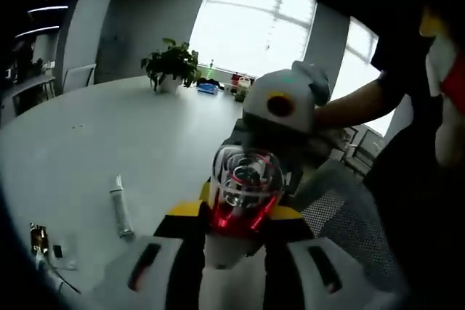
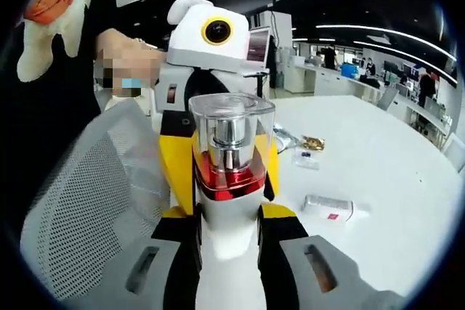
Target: Arrange the skincare products in the storage area until every visible bottle or jar stands upright without overlapping.
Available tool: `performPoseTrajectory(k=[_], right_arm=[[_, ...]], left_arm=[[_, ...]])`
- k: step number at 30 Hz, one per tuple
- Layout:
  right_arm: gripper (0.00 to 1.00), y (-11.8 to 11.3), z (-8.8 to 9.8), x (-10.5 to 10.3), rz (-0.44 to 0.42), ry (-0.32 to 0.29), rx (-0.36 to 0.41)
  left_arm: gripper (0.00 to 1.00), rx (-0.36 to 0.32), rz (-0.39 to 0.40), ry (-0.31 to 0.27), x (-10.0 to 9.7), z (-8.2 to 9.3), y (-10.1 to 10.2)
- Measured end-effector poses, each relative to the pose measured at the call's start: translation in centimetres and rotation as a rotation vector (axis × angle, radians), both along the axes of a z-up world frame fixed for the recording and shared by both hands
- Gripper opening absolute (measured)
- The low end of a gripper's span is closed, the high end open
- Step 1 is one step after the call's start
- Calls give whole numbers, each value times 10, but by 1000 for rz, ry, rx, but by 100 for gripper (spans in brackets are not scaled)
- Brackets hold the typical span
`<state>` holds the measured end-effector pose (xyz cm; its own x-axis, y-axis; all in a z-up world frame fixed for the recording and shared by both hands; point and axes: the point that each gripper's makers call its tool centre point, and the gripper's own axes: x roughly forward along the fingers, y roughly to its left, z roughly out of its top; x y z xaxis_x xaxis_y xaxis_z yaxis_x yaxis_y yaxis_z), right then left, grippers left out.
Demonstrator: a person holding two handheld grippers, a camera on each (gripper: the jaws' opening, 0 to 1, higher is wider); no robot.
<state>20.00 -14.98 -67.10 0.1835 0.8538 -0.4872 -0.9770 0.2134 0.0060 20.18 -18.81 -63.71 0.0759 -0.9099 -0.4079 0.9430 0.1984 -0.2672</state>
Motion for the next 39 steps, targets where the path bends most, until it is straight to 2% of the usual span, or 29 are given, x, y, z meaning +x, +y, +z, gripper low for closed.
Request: performPoseTrajectory(k=[5, 8, 13, 19, 25, 28, 35, 39], right_arm=[[28, -6, -7, 8, -25, -9, -15], [27, -11, -15, 11, -36, -23, -45], [26, -18, -20, 14, -61, -14, -50], [26, -26, -18, 18, -80, 5, -34], [26, -28, -19, 22, -92, -6, -44], [27, -27, -19, 25, -95, -29, -58], [28, -25, -19, 31, -89, -26, -48], [28, -26, -21, 37, -76, -40, -69]], left_arm=[[24, 13, -39, -20, 6, -6, -5], [24, 50, -91, -59, 7, -13, -10], [24, 59, -113, -61, 11, -19, -13], [24, -15, -124, -56, 16, -16, -15], [24, -70, -129, -83, 20, -16, -16], [25, -77, -127, -81, 20, -17, -15], [24, -90, -132, -98, 25, -15, -17], [25, -92, -138, -113, 31, -16, -21]])
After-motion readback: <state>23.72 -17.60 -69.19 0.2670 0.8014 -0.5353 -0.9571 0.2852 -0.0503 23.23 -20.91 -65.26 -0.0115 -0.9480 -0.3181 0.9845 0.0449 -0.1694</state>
